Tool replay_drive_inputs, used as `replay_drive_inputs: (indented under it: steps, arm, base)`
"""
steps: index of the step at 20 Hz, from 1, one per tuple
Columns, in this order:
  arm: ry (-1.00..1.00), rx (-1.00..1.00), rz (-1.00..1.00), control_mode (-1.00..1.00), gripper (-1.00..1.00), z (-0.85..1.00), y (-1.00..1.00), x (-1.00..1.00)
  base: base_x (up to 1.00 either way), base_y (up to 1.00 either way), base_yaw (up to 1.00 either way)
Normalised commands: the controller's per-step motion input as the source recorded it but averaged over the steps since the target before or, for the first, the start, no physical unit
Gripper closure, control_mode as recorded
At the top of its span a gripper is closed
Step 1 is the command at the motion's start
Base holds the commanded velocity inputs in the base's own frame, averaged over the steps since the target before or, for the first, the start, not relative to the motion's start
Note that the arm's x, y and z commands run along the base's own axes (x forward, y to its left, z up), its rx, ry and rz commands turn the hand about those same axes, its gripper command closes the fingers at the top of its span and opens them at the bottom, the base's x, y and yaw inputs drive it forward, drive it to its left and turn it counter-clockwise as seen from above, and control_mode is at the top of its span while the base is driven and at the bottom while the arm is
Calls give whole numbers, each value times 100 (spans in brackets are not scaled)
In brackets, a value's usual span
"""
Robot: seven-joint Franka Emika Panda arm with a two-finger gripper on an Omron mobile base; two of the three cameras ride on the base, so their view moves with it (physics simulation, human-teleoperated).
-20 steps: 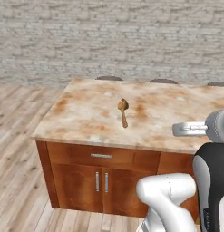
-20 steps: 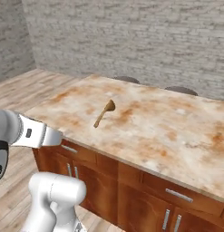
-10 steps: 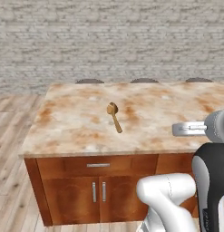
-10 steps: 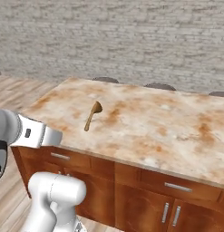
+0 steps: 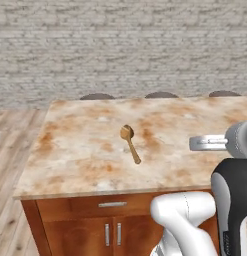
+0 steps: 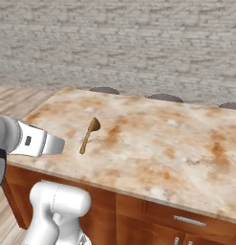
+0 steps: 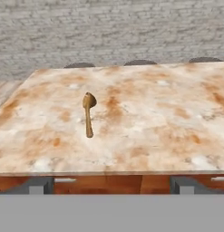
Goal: Organize the utensils by type. Pick up the wooden spoons from the counter and place them in the open cabinet. Then pick up the metallic utensils from the counter and place them in the open drawer.
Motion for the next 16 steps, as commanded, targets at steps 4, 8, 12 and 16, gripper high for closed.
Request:
replay_drive_inputs:
  steps: [4, 8, 12, 16]
  arm:
    - [0, 0, 0, 100, -100, 0, 0, 0]
    - [0, 0, 0, 100, -100, 0, 0, 0]
    - [0, 0, 0, 100, -100, 0, 0, 0]
    - [0, 0, 0, 100, -100, 0, 0, 0]
  base:
    - [39, 29, 0]
    - [31, 9, 0]
    - [51, 4, -8]
    - [22, 0, -7]
